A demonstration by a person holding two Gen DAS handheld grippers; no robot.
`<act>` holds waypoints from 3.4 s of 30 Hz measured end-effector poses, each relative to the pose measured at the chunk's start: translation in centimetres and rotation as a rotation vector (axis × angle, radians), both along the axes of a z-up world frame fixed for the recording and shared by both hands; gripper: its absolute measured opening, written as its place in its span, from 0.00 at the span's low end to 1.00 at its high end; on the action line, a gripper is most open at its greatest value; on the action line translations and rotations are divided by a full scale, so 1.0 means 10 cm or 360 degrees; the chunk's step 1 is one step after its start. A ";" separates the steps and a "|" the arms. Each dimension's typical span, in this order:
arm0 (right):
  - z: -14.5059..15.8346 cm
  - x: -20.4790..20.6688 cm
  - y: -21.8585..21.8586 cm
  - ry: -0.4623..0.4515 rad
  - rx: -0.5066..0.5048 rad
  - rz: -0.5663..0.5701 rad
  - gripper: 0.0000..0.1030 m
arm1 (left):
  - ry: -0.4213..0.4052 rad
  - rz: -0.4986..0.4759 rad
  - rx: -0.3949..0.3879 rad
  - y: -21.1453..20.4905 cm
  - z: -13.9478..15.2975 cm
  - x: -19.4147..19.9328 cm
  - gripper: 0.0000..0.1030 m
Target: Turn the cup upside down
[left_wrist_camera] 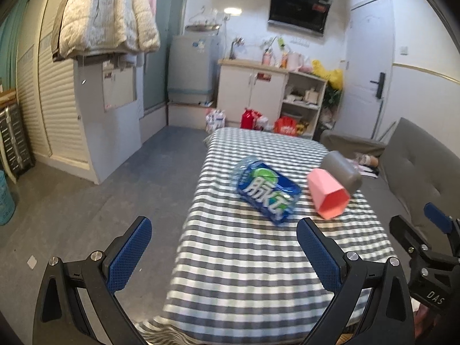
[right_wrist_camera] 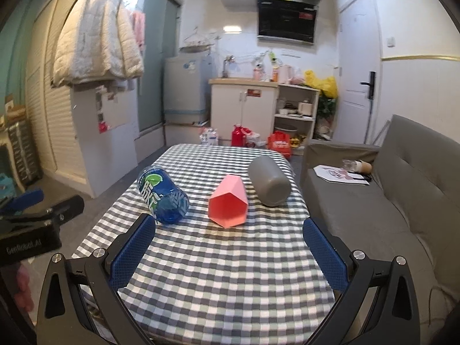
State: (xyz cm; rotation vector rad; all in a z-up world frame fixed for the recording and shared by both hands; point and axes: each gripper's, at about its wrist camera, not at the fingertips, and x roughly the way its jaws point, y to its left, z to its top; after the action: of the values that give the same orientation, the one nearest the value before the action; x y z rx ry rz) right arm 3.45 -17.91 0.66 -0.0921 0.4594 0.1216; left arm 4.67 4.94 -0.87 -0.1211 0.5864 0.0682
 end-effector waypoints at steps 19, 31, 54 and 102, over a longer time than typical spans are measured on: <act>-0.20 1.37 1.01 0.0335 -0.0382 0.0524 1.00 | 0.0350 0.0186 -0.0091 0.82 -0.48 0.63 1.00; -0.72 1.74 1.32 0.0613 -0.0441 0.0579 0.84 | 0.0414 0.0065 -0.0194 0.89 -0.60 0.68 1.00; -0.63 0.52 0.82 0.0861 -0.0036 0.0060 0.65 | 0.0301 -0.0042 -0.0136 0.55 -0.04 0.12 1.00; -0.43 0.66 -0.76 0.0604 0.0168 -0.0082 0.78 | 0.0792 -0.0311 -0.0043 -1.21 -0.47 0.95 0.99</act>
State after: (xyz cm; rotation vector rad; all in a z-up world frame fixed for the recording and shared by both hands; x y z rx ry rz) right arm 10.01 -25.51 -3.68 0.0484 0.8324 0.1128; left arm 14.22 -7.15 -5.57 -0.0722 1.0934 -0.1029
